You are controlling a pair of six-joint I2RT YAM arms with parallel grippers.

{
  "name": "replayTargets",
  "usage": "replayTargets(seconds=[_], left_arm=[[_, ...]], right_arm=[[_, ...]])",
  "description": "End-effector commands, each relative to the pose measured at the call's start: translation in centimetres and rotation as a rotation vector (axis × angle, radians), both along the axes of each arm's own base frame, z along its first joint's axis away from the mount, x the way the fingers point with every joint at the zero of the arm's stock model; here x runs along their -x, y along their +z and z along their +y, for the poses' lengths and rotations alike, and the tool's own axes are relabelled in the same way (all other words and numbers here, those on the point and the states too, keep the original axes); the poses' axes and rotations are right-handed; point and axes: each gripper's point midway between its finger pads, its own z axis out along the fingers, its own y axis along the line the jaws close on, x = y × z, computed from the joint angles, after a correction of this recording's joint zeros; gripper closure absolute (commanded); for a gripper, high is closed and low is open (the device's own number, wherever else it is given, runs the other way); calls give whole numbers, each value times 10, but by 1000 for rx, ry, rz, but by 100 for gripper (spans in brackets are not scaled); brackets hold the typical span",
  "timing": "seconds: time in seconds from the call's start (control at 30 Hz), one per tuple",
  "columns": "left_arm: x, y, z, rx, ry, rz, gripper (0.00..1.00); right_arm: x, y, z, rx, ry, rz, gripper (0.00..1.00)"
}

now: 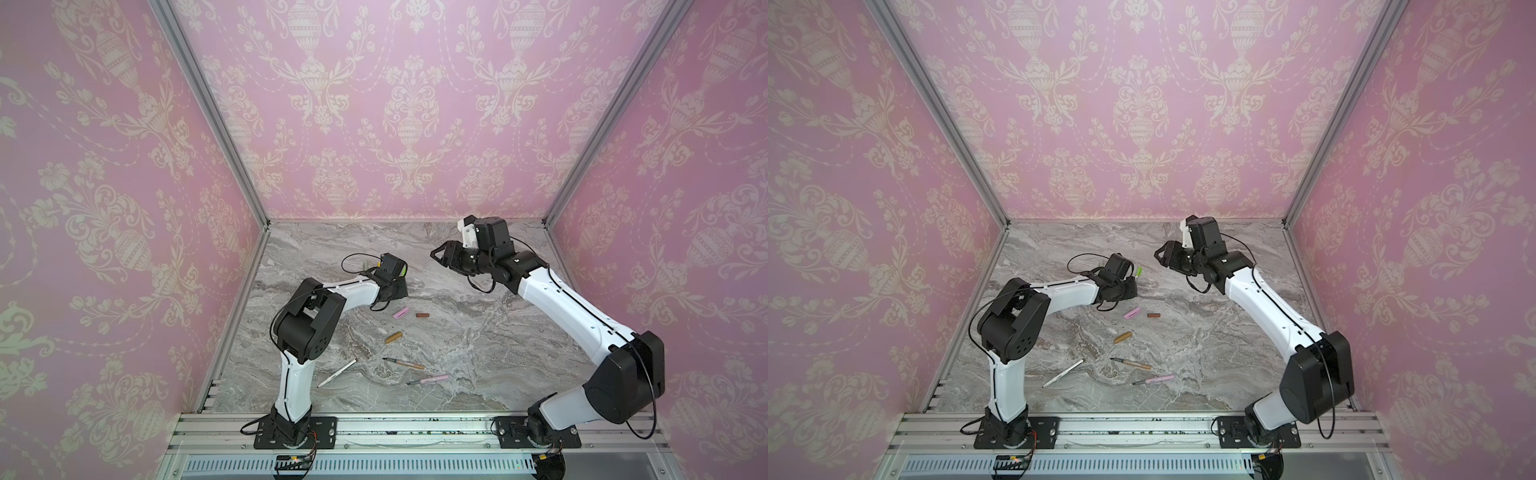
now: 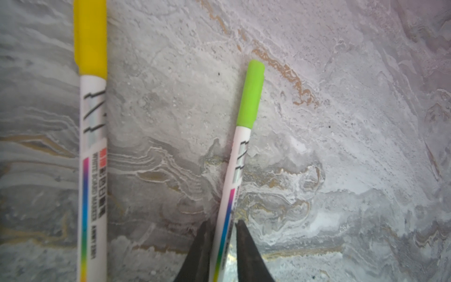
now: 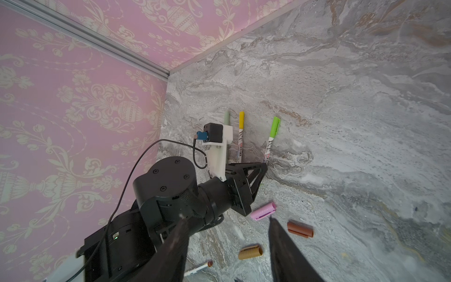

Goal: Insert the pens into the pen caps
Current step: 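Open right gripper and withdraw while left gripper lowers the capped pen to the table, then release the green-capped pen with left gripper and draw both arms back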

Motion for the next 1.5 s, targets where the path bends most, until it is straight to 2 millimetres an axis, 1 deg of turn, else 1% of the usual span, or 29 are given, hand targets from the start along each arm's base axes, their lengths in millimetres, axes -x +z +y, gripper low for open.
replayTargets(seconds=[0.0,0.13,0.2,0.3,0.4,0.47,0.5,0.57,0.6,0.67,0.73,0.77,0.83,0.97,1.0,1.03,1.1,1.17,1.23,1.27,1.3,1.37,1.47], left_arm=[[9,-18,7,-59,-3,52,78],[6,-6,4,-37,-3,25,75],[4,4,3,-25,-5,4,74],[3,25,3,-4,-3,-39,73],[6,57,7,27,-1,-111,69],[11,89,12,56,-2,-187,63],[15,102,16,68,-2,-220,59],[27,134,25,95,-7,-294,50],[34,144,29,104,-10,-316,47],[53,166,40,120,-26,-360,40],[74,177,51,124,-47,-370,37],[86,178,56,121,-63,-364,36],[110,179,68,115,-81,-347,33],[154,167,98,108,-63,-300,30],[163,163,105,109,-52,-294,30],[174,156,113,104,-38,-281,30],[190,150,132,94,17,-274,27],[205,141,153,85,101,-259,25],[217,132,172,70,178,-249,25],[222,132,183,57,220,-260,25],[226,133,193,46,260,-279,24],[232,145,217,34,360,-349,24],[237,169,238,63,441,-488,25]], right_arm=[[-1,-4,-1,2,10,-5,46],[1,-3,-1,0,15,-7,46],[3,0,-1,-2,20,-10,46],[10,8,-2,-9,34,-24,45],[21,14,-6,2,46,-41,45],[32,12,-11,33,44,-33,43],[37,9,-14,49,44,-23,42],[50,-3,-17,96,57,17,40],[56,-10,-16,122,69,40,40],[70,-35,-15,226,118,87,39],[83,-62,-13,326,159,156,38],[92,-75,-10,376,190,190,38],[107,-94,-2,462,249,226,37],[135,-123,18,608,349,241,36],[140,-127,23,624,370,240,36],[149,-131,32,641,405,240,36],[160,-137,48,653,463,238,35],[172,-138,69,658,538,224,35],[185,-135,99,650,672,150,35],[192,-135,115,661,758,103,35],[197,-137,126,678,830,64,34],[205,-140,152,715,984,-29,34],[210,-145,186,708,1141,-110,33]])
